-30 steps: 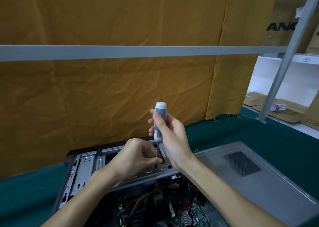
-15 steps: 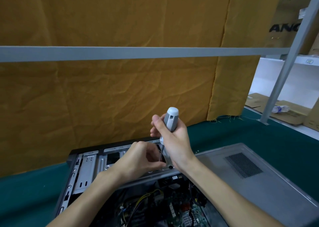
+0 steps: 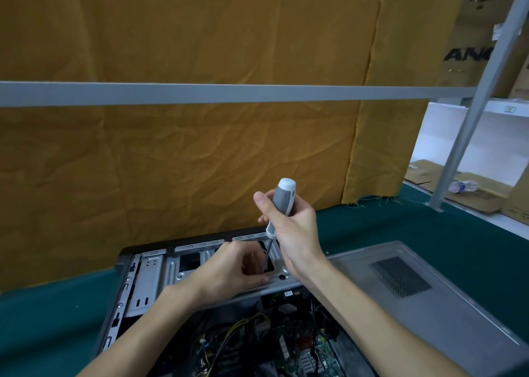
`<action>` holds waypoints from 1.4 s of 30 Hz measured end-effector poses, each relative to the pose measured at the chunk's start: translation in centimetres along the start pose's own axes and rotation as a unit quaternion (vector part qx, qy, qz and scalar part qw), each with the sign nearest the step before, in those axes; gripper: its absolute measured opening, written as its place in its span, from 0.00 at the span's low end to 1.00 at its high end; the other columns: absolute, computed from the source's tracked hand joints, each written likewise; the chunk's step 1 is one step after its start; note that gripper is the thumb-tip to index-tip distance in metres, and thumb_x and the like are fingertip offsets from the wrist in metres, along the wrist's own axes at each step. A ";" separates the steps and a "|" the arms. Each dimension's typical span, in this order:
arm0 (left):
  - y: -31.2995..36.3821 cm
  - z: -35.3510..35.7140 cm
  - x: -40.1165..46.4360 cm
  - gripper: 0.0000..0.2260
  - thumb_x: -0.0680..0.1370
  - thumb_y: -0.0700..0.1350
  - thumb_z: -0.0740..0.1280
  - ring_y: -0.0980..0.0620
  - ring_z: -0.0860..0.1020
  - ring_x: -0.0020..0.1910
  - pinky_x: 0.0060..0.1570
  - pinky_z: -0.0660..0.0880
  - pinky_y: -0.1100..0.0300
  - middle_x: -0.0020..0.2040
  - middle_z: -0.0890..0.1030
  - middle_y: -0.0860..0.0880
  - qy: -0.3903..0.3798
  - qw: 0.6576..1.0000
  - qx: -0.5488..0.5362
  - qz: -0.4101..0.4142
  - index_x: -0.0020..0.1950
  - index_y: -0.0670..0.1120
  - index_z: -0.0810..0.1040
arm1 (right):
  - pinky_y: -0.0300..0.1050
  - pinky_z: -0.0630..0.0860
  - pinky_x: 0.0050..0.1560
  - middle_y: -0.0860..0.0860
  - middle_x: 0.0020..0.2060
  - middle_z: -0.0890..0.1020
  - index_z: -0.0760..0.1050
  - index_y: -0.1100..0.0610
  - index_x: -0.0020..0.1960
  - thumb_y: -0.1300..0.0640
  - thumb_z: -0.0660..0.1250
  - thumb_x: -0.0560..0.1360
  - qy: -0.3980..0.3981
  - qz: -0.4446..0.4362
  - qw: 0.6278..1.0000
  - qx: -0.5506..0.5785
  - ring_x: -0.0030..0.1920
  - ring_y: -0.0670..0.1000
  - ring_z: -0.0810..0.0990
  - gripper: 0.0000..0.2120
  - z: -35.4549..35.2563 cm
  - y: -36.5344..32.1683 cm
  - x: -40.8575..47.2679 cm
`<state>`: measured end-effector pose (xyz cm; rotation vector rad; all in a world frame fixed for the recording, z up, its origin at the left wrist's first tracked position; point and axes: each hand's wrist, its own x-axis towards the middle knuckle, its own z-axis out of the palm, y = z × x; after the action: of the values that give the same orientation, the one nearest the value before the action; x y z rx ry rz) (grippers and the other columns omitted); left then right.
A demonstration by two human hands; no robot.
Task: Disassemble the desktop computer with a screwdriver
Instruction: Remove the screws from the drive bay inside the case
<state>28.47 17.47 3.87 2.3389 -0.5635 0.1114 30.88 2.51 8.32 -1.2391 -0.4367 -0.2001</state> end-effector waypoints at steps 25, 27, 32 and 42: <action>-0.7 -1.0 0.1 0.04 0.73 0.49 0.75 0.57 0.80 0.39 0.38 0.77 0.63 0.40 0.83 0.54 -0.035 0.998 0.060 -0.003 0.41 0.50 0.84 | 0.44 0.71 0.36 0.54 0.36 0.75 0.73 0.61 0.54 0.31 0.57 0.76 -0.113 0.068 0.991 0.029 0.32 0.51 0.71 0.32 2.1 -0.7 0.7; -0.7 -1.0 0.1 0.07 0.73 0.50 0.75 0.58 0.79 0.38 0.34 0.73 0.68 0.38 0.81 0.55 -0.029 0.997 0.068 -0.001 0.37 0.52 0.82 | 0.45 0.72 0.34 0.54 0.36 0.76 0.70 0.60 0.50 0.33 0.63 0.75 -0.094 0.047 0.994 0.016 0.30 0.50 0.72 0.28 2.5 -0.6 0.6; -0.9 -0.8 0.2 0.10 0.73 0.56 0.76 0.61 0.77 0.40 0.36 0.70 0.71 0.41 0.78 0.58 -0.018 0.996 0.087 -0.008 0.35 0.58 0.77 | 0.44 0.71 0.33 0.54 0.29 0.77 0.80 0.63 0.44 0.35 0.49 0.83 -0.095 0.107 0.989 0.021 0.29 0.51 0.72 0.35 2.5 -0.2 1.3; 0.2 -1.5 0.7 0.10 0.73 0.55 0.75 0.53 0.79 0.34 0.35 0.76 0.63 0.38 0.85 0.51 0.129 0.948 -0.256 -0.137 0.43 0.49 0.88 | 0.39 0.67 0.27 0.48 0.31 0.75 0.77 0.55 0.42 0.52 0.77 0.73 -0.118 0.006 0.977 -0.176 0.29 0.46 0.70 0.10 -2.3 -4.9 3.3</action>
<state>29.16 18.10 5.25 1.8330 -0.1094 0.1220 32.46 -0.91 13.35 -1.6217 -0.6159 -0.1221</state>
